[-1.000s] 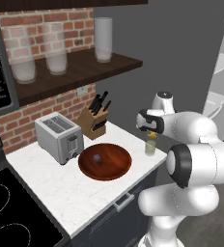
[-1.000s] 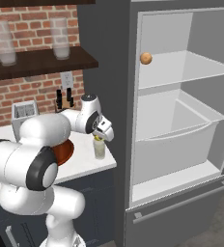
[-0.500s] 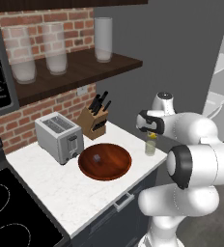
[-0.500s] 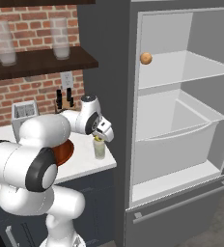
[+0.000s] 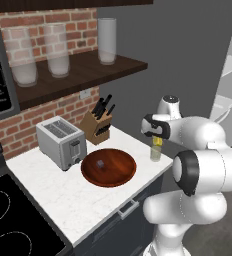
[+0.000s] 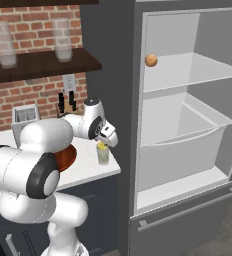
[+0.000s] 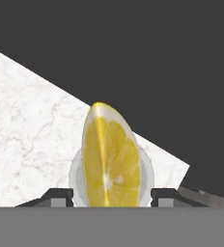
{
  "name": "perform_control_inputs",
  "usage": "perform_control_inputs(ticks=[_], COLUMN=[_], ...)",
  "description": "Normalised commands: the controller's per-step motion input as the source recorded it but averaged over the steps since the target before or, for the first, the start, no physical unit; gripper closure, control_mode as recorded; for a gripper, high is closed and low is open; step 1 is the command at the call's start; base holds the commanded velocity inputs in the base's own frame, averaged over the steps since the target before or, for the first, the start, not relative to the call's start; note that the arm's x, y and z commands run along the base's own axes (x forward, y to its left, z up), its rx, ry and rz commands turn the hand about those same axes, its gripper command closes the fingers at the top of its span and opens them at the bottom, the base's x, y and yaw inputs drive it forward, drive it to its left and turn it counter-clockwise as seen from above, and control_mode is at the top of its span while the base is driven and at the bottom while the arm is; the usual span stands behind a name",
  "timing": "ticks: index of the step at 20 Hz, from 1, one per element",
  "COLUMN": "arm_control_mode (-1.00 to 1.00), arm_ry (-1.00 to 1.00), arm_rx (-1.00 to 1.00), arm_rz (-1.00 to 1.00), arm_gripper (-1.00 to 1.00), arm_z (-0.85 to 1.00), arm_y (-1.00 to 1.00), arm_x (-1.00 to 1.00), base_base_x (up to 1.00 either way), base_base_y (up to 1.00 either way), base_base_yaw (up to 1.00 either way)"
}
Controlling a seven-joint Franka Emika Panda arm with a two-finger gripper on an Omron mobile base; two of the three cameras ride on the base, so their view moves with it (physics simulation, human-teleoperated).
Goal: Grab a lemon wedge from the fridge and one ice cube from the ice bowl, and put them in the glass of lemonade.
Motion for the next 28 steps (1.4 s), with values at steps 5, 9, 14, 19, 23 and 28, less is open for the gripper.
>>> perform_control_inputs(ticks=[5,9,14,19,23,28], arm_control_mode=[-1.00,-1.00,-1.00,-1.00,-1.00,-1.00], arm_ry=[0.00,0.00,0.00,-0.02,-0.01,0.00], arm_rx=[0.00,0.00,0.00,0.00,0.02,0.02], arm_rz=[0.00,0.00,0.00,0.00,0.00,0.03], arm_gripper=[-1.00,-1.00,-1.00,-1.00,-1.00,-1.00], arm_z=[0.00,0.00,0.08,0.07,0.20,0.42], arm_y=[0.00,0.00,0.00,0.00,0.00,0.34], arm_x=[0.00,-0.04,-0.31,-0.36,-0.48,-0.64], base_base_x=[0.00,0.00,0.00,0.00,0.00,0.00], base_base_y=[0.00,0.00,0.00,0.00,0.00,0.00], base_base_yaw=[0.00,0.00,0.00,0.00,0.00,0.00])
